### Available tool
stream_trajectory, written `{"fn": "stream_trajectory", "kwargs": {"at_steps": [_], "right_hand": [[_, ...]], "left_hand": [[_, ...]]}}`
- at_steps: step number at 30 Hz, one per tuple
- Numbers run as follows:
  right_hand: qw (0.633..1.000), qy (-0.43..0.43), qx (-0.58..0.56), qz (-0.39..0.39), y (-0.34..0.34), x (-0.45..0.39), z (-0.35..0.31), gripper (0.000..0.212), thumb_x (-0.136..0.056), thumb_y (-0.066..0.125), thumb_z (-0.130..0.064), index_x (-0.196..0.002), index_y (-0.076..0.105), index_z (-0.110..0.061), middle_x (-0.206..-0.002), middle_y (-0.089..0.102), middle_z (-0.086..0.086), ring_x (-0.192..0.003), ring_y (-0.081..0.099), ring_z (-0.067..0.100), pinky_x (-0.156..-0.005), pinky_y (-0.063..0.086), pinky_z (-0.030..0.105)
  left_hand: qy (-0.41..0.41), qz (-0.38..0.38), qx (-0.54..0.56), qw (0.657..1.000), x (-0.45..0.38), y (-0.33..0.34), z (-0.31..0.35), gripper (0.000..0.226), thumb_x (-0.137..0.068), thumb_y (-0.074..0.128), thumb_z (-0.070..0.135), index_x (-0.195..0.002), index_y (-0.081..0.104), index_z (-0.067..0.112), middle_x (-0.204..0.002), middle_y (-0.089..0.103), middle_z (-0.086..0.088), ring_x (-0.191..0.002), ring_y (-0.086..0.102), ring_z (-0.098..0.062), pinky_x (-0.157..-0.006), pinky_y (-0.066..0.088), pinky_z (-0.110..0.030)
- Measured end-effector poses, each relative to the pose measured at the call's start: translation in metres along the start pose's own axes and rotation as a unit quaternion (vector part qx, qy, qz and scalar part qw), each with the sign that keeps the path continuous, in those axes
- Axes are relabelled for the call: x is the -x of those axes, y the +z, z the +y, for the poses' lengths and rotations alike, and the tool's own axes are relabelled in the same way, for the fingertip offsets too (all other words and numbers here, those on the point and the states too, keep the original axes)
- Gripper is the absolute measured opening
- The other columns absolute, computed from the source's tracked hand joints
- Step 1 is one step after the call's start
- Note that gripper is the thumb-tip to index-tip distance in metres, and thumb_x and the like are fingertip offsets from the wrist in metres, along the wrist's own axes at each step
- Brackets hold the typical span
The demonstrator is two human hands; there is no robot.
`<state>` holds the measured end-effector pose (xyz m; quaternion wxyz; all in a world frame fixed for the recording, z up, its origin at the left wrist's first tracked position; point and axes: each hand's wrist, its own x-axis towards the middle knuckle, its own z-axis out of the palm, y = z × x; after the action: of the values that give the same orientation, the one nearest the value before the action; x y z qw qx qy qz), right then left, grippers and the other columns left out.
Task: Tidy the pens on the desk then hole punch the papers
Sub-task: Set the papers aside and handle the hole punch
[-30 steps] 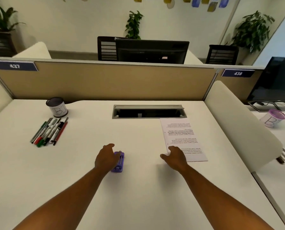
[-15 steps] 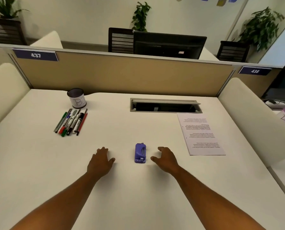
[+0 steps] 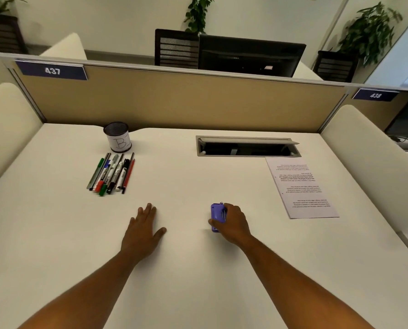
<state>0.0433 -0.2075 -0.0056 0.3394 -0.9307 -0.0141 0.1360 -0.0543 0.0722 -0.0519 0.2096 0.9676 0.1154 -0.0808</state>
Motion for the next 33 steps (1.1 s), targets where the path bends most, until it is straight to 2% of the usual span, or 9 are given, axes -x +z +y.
{"fn": "stream_trajectory", "kwargs": {"at_steps": [2,4,7,11,16,20,26,30,33], "right_hand": [[1.0,0.004,0.004,0.011,0.003,-0.001,-0.002,0.059,-0.072,0.084,-0.042,-0.121,0.061,-0.018,-0.115,0.062,0.0,-0.104,0.063,0.022,-0.086,0.053,0.033],[1.0,0.012,0.009,0.015,0.005,-0.002,-0.003,0.065,-0.074,0.084,-0.041,-0.129,0.057,-0.018,-0.123,0.059,0.002,-0.112,0.06,0.023,-0.094,0.053,0.036],[1.0,0.016,0.011,0.022,0.009,-0.004,-0.001,0.068,-0.076,0.084,-0.04,-0.133,0.055,-0.017,-0.128,0.057,0.003,-0.115,0.058,0.023,-0.096,0.053,0.037],[0.999,0.016,0.013,0.032,0.012,-0.003,0.0,0.07,-0.076,0.083,-0.039,-0.135,0.053,-0.018,-0.13,0.055,0.003,-0.117,0.056,0.022,-0.097,0.053,0.037],[0.999,0.007,0.011,0.042,0.012,0.0,0.002,0.072,-0.076,0.084,-0.036,-0.138,0.053,-0.018,-0.129,0.055,0.001,-0.117,0.056,0.021,-0.097,0.051,0.034],[0.998,0.018,0.023,0.06,0.011,0.0,0.001,0.061,-0.075,0.082,-0.03,-0.129,0.058,-0.018,-0.119,0.061,0.001,-0.107,0.063,0.021,-0.091,0.054,0.032],[0.996,0.029,0.019,0.08,0.007,-0.004,0.001,0.055,-0.086,0.074,-0.026,-0.137,0.056,-0.015,-0.122,0.069,0.003,-0.106,0.067,0.022,-0.092,0.056,0.036],[0.996,0.059,-0.025,0.064,-0.003,-0.013,0.007,0.054,-0.09,0.069,-0.012,-0.14,0.049,-0.011,-0.11,0.071,0.01,-0.098,0.069,0.027,-0.087,0.058,0.041],[0.995,0.056,-0.024,0.078,-0.007,-0.016,0.011,0.055,-0.09,0.07,-0.012,-0.14,0.046,-0.013,-0.108,0.068,0.011,-0.095,0.068,0.028,-0.085,0.059,0.044]], "left_hand": [[0.009,0.01,-0.013,1.0,0.0,0.003,-0.003,0.08,-0.098,0.034,0.06,-0.159,0.006,0.017,-0.168,-0.004,0.002,-0.155,-0.004,-0.022,-0.125,0.008,-0.042],[0.018,0.022,-0.035,0.999,0.004,0.006,-0.004,0.085,-0.093,0.016,0.069,-0.159,0.003,0.017,-0.167,-0.007,0.003,-0.155,-0.005,-0.021,-0.125,0.008,-0.04],[0.033,0.05,-0.057,0.997,0.01,0.012,-0.005,0.092,-0.085,-0.008,0.073,-0.159,0.0,0.018,-0.165,-0.009,0.004,-0.154,-0.006,-0.02,-0.125,0.005,-0.037],[0.031,0.076,-0.056,0.995,0.012,0.015,-0.003,0.082,-0.092,0.002,0.065,-0.159,0.001,0.019,-0.167,-0.006,0.005,-0.154,-0.008,-0.016,-0.126,0.004,-0.036],[0.03,0.082,-0.051,0.995,0.014,0.015,-0.004,0.079,-0.093,0.006,0.063,-0.159,0.003,0.019,-0.167,-0.003,0.006,-0.154,-0.006,-0.015,-0.126,0.006,-0.037],[0.026,0.079,-0.055,0.995,0.013,0.017,-0.003,0.077,-0.094,0.007,0.062,-0.159,0.001,0.021,-0.167,-0.005,0.007,-0.154,-0.008,-0.013,-0.126,0.004,-0.035],[0.023,0.084,-0.055,0.995,0.014,0.016,-0.003,0.077,-0.094,0.008,0.062,-0.159,0.001,0.022,-0.167,-0.005,0.008,-0.153,-0.009,-0.012,-0.126,0.003,-0.034],[0.025,0.088,-0.051,0.995,0.015,0.016,-0.003,0.078,-0.093,0.007,0.063,-0.159,0.002,0.021,-0.167,-0.004,0.007,-0.154,-0.008,-0.013,-0.126,0.004,-0.035],[0.025,0.089,-0.053,0.994,0.015,0.016,-0.003,0.078,-0.093,0.005,0.063,-0.159,0.002,0.021,-0.167,-0.005,0.008,-0.154,-0.008,-0.013,-0.126,0.003,-0.034]]}}
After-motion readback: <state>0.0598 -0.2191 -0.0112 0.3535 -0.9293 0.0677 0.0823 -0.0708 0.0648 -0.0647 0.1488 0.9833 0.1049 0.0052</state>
